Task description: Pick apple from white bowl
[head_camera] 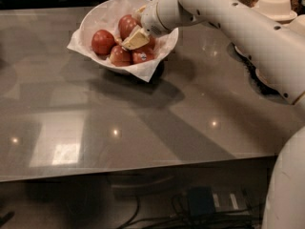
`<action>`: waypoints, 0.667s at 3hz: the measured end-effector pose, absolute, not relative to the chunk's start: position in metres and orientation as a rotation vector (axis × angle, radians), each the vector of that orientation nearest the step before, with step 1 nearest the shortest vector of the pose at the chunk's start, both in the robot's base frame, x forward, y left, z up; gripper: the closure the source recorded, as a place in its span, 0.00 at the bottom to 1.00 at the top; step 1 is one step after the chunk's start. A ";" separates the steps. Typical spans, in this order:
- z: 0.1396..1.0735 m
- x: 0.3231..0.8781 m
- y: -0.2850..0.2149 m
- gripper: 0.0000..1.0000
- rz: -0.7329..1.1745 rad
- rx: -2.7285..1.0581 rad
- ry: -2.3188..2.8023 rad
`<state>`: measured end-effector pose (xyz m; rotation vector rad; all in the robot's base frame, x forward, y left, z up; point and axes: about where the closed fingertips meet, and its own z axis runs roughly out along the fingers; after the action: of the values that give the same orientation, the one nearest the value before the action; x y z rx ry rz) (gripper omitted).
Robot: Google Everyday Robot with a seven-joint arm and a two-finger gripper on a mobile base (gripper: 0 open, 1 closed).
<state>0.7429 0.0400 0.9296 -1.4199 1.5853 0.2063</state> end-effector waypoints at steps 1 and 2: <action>0.927 0.745 0.039 0.57 0.200 -1.417 1.590; 0.927 0.745 0.039 0.81 0.197 -1.416 1.589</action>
Offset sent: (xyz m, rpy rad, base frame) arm 0.0035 -0.0073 0.0015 -0.0043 -0.0205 -0.0189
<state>0.7451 0.0387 0.9273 -1.4163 1.5889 0.1971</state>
